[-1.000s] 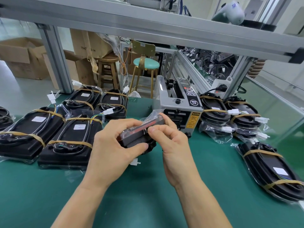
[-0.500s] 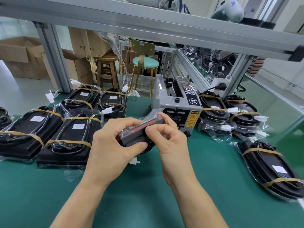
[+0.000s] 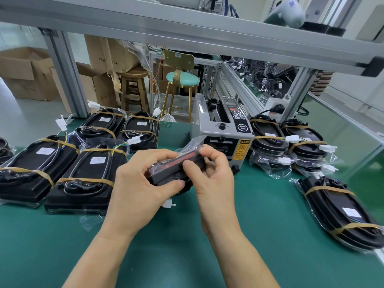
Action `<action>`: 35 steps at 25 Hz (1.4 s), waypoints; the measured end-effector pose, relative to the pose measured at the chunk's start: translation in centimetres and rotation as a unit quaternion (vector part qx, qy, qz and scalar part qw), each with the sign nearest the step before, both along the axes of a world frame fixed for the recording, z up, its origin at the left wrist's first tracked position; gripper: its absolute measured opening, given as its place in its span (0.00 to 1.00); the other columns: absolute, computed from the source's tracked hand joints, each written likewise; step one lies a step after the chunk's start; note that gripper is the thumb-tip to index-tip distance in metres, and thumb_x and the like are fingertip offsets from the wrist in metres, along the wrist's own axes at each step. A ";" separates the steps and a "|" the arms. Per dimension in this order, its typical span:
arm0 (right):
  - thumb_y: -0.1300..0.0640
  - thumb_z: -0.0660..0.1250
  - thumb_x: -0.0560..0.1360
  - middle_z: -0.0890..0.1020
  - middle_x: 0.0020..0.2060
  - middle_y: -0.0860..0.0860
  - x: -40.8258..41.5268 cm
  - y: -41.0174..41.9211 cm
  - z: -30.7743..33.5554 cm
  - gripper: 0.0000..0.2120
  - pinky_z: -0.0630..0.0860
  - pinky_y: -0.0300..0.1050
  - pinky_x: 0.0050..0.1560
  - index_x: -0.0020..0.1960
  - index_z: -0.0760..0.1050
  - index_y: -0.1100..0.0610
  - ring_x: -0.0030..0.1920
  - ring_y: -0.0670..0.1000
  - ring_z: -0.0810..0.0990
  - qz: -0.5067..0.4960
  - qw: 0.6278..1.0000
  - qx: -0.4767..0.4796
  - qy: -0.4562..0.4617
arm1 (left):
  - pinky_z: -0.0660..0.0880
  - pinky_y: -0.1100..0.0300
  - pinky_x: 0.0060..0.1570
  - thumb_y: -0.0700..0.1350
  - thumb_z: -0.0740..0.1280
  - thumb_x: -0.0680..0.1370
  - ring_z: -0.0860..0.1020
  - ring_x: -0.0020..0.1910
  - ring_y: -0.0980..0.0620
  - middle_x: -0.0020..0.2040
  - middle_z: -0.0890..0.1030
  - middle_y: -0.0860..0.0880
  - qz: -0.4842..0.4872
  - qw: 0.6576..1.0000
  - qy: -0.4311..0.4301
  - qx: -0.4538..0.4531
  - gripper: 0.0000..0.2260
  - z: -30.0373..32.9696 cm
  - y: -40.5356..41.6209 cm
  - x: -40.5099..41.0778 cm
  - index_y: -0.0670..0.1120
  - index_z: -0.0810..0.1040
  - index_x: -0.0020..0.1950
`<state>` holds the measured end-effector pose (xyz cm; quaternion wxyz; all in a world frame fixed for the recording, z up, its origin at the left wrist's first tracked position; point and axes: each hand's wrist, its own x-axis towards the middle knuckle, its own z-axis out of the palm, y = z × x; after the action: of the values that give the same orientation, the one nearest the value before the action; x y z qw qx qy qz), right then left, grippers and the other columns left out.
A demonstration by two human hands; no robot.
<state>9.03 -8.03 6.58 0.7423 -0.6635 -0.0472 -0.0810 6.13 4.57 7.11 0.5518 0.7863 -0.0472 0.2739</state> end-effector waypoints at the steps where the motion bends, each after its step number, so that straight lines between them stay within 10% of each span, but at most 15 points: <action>1: 0.56 0.70 0.65 0.79 0.58 0.51 0.1 0.0 0.0 0.11 0.73 0.48 0.62 0.47 0.78 0.51 0.58 0.46 0.78 0.002 1.000 0.008 0.002 | 0.70 0.76 0.45 0.35 0.79 0.60 0.79 0.47 0.64 0.48 0.81 0.59 0.001 1.000 0.000 -0.001 0.24 0.0 0.0 0.0 0.57 0.81 0.49; 6: 0.59 0.72 0.69 0.74 0.62 0.43 -0.3 -0.5 0.3 0.07 0.68 0.52 0.69 0.41 0.82 0.47 0.64 0.46 0.75 0.019 1.000 -0.010 -0.023 | 0.71 0.75 0.46 0.41 0.80 0.59 0.79 0.48 0.62 0.48 0.81 0.59 -0.002 1.000 0.002 -0.013 0.22 -0.1 0.3 0.1 0.57 0.81 0.49; 11: 0.63 0.73 0.71 0.74 0.59 0.43 -0.1 -2.0 1.1 0.09 0.63 0.25 0.60 0.46 0.83 0.49 0.62 0.38 0.72 -0.025 0.976 -0.170 -0.132 | 0.71 0.74 0.45 0.42 0.78 0.59 0.79 0.47 0.62 0.48 0.81 0.59 -0.004 1.000 0.002 -0.019 0.22 -0.1 0.4 0.1 0.59 0.81 0.49; 17: 0.66 0.70 0.70 0.78 0.59 0.52 -0.3 -2.1 0.4 0.11 0.67 0.59 0.64 0.49 0.84 0.55 0.62 0.53 0.74 -0.127 0.862 -0.363 -0.330 | 0.73 0.72 0.47 0.44 0.77 0.59 0.80 0.48 0.61 0.48 0.81 0.60 -0.007 1.000 0.001 -0.026 0.21 -0.1 0.4 0.2 0.60 0.81 0.48; 20: 0.69 0.65 0.66 0.79 0.58 0.52 -0.4 -1.8 -0.3 0.21 0.62 0.61 0.66 0.54 0.83 0.53 0.62 0.54 0.75 -0.163 0.789 -0.467 -0.365 | 0.72 0.73 0.46 0.43 0.76 0.59 0.80 0.48 0.61 0.48 0.81 0.60 -0.006 1.000 0.000 -0.024 0.21 0.0 0.4 0.1 0.60 0.81 0.48; 35: 0.66 0.58 0.69 0.81 0.55 0.51 -1.3 -0.7 -1.2 0.20 0.65 0.58 0.62 0.54 0.83 0.55 0.60 0.52 0.75 -0.191 0.774 -0.455 -0.396 | 0.74 0.70 0.47 0.43 0.77 0.59 0.80 0.48 0.59 0.49 0.82 0.54 -0.006 0.999 0.006 -0.040 0.19 0.1 0.6 0.0 0.56 0.82 0.48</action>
<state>7.69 -8.71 5.39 0.2386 -0.8286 -0.2410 -0.4455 6.13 5.13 7.17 0.5845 0.7651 -0.0379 0.2674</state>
